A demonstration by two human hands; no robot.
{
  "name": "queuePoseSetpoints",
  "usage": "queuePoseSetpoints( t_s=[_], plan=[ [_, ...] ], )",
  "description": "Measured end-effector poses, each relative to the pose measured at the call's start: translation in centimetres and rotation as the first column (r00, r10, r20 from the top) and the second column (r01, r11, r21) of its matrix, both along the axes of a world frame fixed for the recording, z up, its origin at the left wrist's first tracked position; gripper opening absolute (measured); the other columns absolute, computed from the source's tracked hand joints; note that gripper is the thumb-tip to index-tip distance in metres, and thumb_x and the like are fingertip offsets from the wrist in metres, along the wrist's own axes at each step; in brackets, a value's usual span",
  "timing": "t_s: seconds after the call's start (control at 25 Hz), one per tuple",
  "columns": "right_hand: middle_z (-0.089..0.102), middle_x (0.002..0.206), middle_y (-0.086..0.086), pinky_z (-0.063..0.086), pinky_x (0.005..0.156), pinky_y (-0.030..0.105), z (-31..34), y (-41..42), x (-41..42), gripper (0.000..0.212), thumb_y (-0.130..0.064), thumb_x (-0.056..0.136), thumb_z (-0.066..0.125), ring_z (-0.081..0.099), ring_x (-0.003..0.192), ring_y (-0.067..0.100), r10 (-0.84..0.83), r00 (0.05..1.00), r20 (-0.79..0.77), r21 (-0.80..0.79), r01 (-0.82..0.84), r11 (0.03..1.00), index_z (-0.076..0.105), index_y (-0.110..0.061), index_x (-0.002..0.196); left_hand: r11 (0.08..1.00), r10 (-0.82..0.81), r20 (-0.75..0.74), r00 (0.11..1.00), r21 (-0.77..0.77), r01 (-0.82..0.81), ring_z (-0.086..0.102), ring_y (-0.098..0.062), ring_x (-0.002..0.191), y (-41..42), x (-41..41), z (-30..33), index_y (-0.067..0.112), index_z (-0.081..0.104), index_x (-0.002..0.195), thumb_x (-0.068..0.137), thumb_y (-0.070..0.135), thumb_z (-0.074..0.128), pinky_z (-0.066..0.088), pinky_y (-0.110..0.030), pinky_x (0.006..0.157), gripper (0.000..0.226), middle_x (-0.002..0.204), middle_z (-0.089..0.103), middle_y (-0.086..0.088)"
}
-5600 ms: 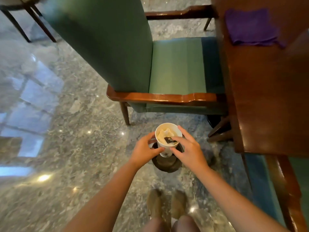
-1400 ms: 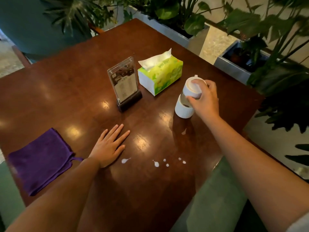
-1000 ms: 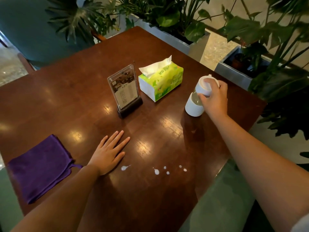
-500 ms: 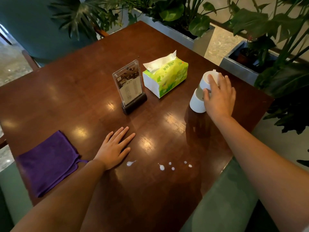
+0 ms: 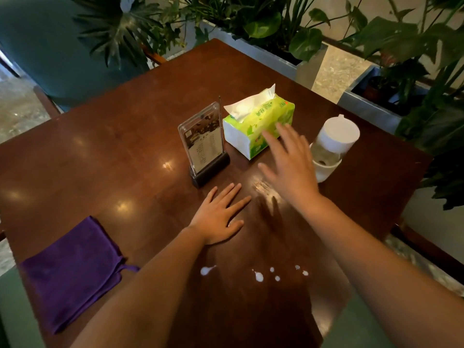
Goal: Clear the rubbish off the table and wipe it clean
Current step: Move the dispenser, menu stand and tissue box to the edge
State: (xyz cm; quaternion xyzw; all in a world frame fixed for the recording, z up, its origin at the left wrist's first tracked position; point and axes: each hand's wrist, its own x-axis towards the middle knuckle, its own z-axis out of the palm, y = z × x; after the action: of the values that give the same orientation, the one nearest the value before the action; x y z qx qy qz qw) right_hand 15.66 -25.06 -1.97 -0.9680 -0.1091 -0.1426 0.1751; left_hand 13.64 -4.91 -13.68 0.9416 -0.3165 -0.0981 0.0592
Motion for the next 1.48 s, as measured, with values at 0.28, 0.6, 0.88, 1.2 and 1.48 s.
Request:
queuePoseSetpoints(
  t_s=[0.28, 0.6, 0.88, 1.2, 1.48],
  plan=[
    [0.019, 0.154, 0.009, 0.036, 0.104, 0.039, 3.6, 6.7, 6.1, 0.076, -0.014, 0.084, 0.066, 0.023, 0.14, 0.026, 0.377, 0.909, -0.181, 0.273, -0.321, 0.907, 0.024, -0.036, 0.142, 1.0, 0.011, -0.007, 1.0, 0.0, -0.011, -0.016, -0.013, 0.142, 0.0, 0.0, -0.1, 0.047, -0.003, 0.143, 0.089, 0.06, 0.02, -0.017, -0.04, 0.111, 0.06, 0.158, -0.004, 0.002],
    [0.059, 0.1, 0.01, 0.05, 0.064, 0.028, 3.6, 5.9, 6.8, 0.02, -0.005, 0.081, 0.066, 0.062, 0.08, 0.024, 0.28, 0.957, 0.082, 0.311, -0.291, 0.905, 0.06, -0.012, 0.098, 1.0, 0.018, -0.008, 1.0, 0.025, -0.018, -0.02, -0.011, 0.14, -0.1, 0.0, -0.2, 0.048, -0.007, 0.142, 0.088, 0.062, 0.016, -0.018, -0.039, 0.111, 0.06, 0.156, -0.01, 0.005],
    [0.066, 0.094, 0.011, 0.049, 0.067, 0.028, 5.2, 2.3, 3.4, 0.014, -0.006, 0.082, 0.065, 0.063, 0.084, 0.025, 0.205, 0.957, 0.207, 0.333, -0.266, 0.905, 0.064, -0.005, 0.096, 0.999, 0.009, -0.051, 0.999, 0.045, -0.007, -0.027, -0.01, 0.137, -0.2, 0.0, 0.2, 0.051, -0.017, 0.138, 0.091, 0.062, 0.016, -0.021, -0.038, 0.108, 0.059, 0.153, -0.019, 0.007],
    [0.065, 0.089, -0.009, 0.057, 0.069, 0.033, 8.6, -5.6, -3.4, 0.016, -0.008, 0.08, 0.069, 0.066, 0.082, 0.018, -0.059, 0.993, 0.099, 0.611, -0.014, 0.791, 0.066, -0.02, 0.091, 0.992, 0.014, -0.05, 0.999, 0.124, -0.007, -0.02, -0.019, 0.141, -0.9, -0.2, 0.9, 0.048, -0.016, 0.14, 0.093, 0.055, 0.024, -0.016, -0.048, 0.11, 0.062, 0.157, -0.012, -0.004],
    [0.065, 0.086, -0.002, 0.057, 0.068, 0.046, 7.1, -13.9, -7.0, 0.016, -0.008, 0.081, 0.067, 0.064, 0.077, 0.021, -0.151, 0.986, -0.07, 0.534, 0.164, 0.829, 0.065, -0.022, 0.089, 0.991, 0.04, -0.059, 0.997, 0.127, -0.032, -0.027, -0.017, 0.138, -1.1, -0.4, 0.9, 0.05, -0.02, 0.136, 0.077, 0.075, -0.001, -0.012, -0.049, 0.111, 0.067, 0.153, -0.023, 0.0]
  ],
)
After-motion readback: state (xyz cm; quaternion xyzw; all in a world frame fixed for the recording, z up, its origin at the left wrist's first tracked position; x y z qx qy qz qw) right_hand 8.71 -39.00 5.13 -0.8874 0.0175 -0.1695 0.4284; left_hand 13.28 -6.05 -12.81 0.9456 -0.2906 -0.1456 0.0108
